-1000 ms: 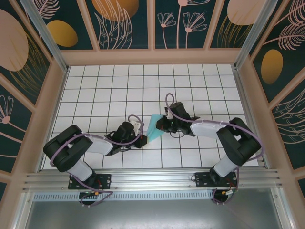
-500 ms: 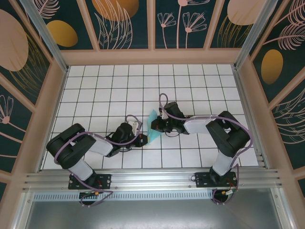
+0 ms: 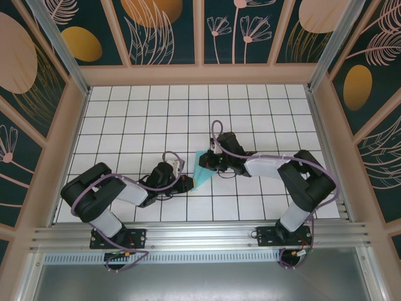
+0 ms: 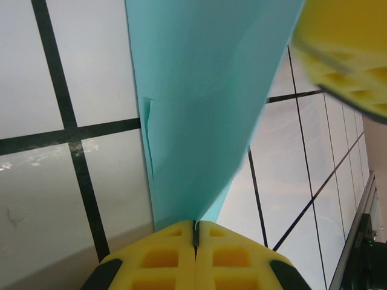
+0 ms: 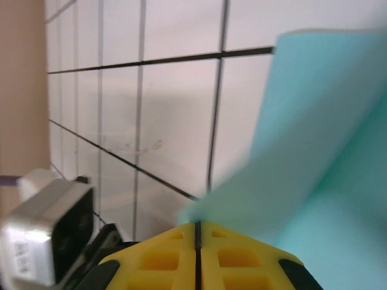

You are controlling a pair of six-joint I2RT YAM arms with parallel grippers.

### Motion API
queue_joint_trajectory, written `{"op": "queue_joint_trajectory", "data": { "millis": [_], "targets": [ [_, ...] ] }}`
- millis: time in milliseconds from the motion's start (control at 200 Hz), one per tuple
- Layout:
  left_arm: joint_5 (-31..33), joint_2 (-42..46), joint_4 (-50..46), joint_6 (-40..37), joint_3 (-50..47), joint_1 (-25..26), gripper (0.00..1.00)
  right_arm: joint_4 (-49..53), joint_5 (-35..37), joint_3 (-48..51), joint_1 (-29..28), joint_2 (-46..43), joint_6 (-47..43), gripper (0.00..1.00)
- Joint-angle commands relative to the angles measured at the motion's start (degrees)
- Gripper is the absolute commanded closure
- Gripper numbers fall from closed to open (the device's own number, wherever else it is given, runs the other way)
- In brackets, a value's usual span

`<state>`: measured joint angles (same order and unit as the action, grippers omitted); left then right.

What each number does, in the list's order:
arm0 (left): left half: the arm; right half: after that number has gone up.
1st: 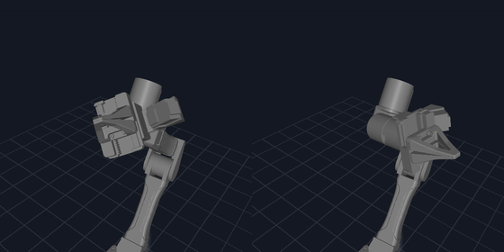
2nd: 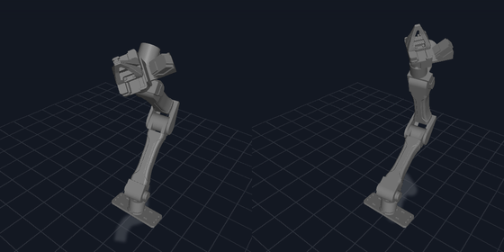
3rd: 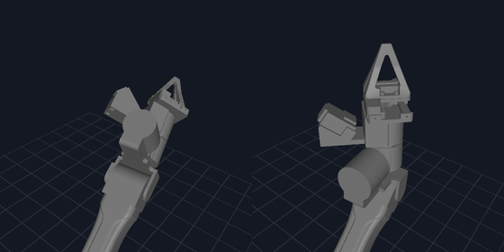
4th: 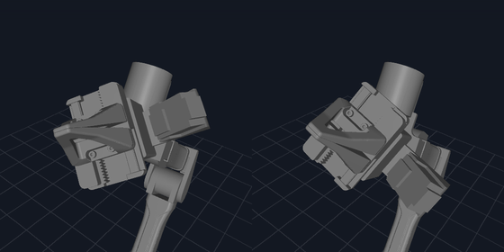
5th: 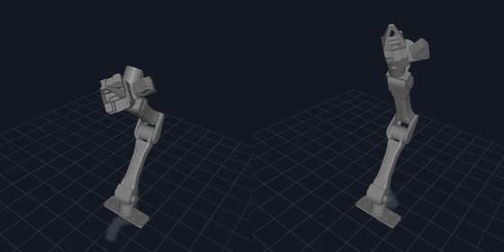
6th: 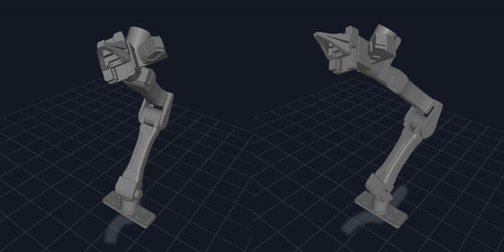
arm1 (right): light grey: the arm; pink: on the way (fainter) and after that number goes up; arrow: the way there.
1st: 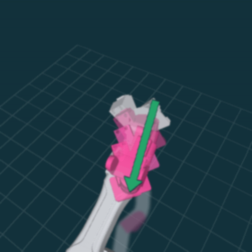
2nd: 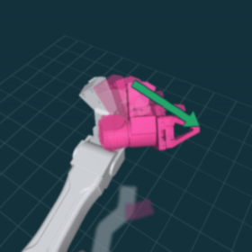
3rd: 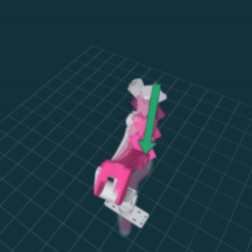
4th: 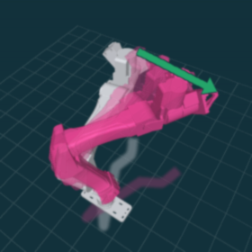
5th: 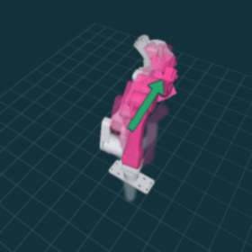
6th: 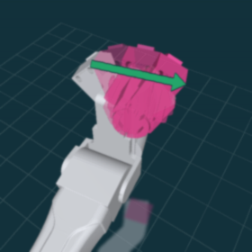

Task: Fold a paper plane with a square sheet of paper (pick it up from the middle)
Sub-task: Fourth fold the wing at the center of the table.

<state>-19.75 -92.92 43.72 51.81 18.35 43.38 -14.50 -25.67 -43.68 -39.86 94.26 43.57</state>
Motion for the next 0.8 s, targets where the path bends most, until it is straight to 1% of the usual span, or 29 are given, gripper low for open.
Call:
{"op": "queue_joint_trajectory", "data": {
  "millis": [0,100,180,280,385,475,555,665,796],
  "targets": [
    [-3.06,-1.89,-4.4,1.78,0.65,-0.13,1.0,-1.62,-3.09,1.0,-0.32,-1.75,-1.91,0.89],
    [-4.55,-3.53,-4.77,3.01,1.44,-0.38,1.0,-1.31,-5.04,0.27,-0.73,0.73,-2.22,0.89],
    [-4.84,-4.02,-1.94,5.42,0.39,-0.88,1.0,-2.13,-4.82,0.44,-0.92,1.77,-1.92,0.89],
    [-5.39,-4.27,-1.06,6.6,0.25,-1.01,1.0,-1.73,-4.92,-0.47,-0.93,2.15,-2.56,0.9],
    [-3.67,-3.37,0.04,8.35,-1.0,-1.17,1.0,-0.55,-3.88,-1.35,-0.8,2.44,-3.01,0.9],
    [-3.2,-3.39,-0.98,9.02,-0.86,-1.16,1.0,0.01,-4.99,-2.39,-0.49,4.12,-3.27,0.9],
    [-2.92,-3.69,0.71,10.61,-1.73,-1.21,1.0,-0.71,-5.07,-2.86,-0.6,5.16,-2.85,0.9],
    [-3.79,-4.6,-0.1,10.64,-0.76,-1.25,1.0,0.94,-3.9,-4.59,-0.49,6.87,-2.84,0.9],
    [-3.51,-4.73,-1.45,10.58,-0.28,-1.26,1.0,-0.55,-4.86,-5.21,-0.44,8.77,-2.78,0.9]
  ]
}}
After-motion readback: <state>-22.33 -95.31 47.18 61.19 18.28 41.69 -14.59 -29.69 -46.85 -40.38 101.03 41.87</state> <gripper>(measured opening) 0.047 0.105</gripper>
